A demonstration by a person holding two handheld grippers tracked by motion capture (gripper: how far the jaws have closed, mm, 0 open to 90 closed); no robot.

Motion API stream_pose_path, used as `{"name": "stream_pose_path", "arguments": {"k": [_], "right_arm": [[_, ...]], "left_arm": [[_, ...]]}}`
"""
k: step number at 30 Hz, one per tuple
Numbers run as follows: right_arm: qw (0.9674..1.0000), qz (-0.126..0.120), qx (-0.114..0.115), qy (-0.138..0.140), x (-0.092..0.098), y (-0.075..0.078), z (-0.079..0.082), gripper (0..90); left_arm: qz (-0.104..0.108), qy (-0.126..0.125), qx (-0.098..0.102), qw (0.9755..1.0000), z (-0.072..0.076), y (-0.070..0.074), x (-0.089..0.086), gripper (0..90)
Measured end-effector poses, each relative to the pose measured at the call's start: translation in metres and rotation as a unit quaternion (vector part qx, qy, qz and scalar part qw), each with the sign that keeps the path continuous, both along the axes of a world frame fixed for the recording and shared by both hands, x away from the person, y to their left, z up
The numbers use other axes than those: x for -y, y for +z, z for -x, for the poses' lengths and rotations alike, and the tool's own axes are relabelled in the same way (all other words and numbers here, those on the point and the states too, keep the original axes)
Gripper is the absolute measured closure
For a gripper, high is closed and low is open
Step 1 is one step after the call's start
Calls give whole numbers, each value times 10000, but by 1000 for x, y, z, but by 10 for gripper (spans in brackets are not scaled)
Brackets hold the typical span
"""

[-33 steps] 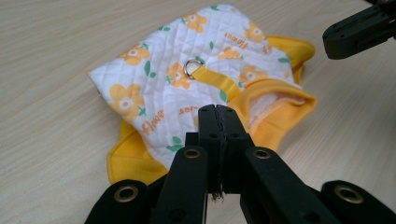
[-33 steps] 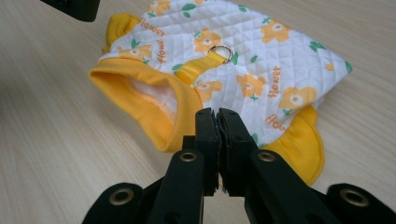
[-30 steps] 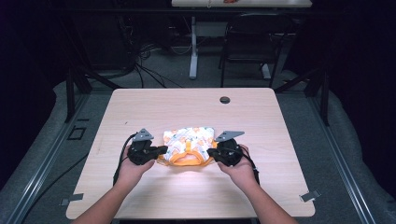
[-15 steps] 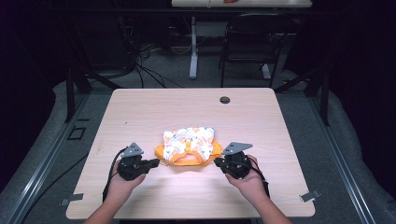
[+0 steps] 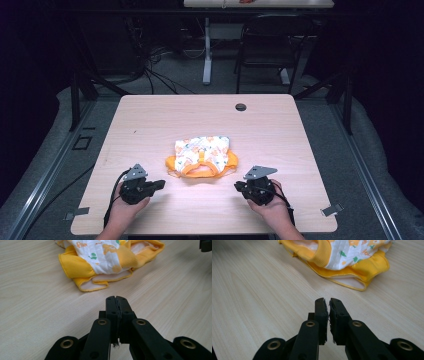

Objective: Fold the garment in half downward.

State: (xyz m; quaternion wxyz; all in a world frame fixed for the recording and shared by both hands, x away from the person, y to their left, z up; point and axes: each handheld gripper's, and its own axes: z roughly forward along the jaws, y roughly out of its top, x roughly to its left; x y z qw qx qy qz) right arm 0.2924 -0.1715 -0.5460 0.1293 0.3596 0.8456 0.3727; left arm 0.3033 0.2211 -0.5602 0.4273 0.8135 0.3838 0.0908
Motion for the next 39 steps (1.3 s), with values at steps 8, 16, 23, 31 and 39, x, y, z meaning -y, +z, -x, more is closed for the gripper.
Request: {"name": "stream_pose_path", "arguments": {"k": [8, 16, 23, 31, 39], "right_arm": [[9999, -25, -92, 42, -4, -11, 2, 833], [9997, -80, -190, 116, -13, -19, 4, 824], [9998, 41, -139, 161, -18, -23, 4, 819], [9997, 102, -146, 149, -17, -25, 3, 813], [9998, 137, -129, 93, -15, -27, 1, 808]], "left_arm": [[-161, -46, 87, 9998, 1, -5, 0, 895], [-288, 20, 95, 9995, 1, -13, 3, 885], [-254, 20, 39, 9997, 1, -15, 2, 887], [-331, 45, 69, 9994, 1, -17, 4, 885], [-378, 44, 122, 9992, 0, -16, 4, 877]]}}
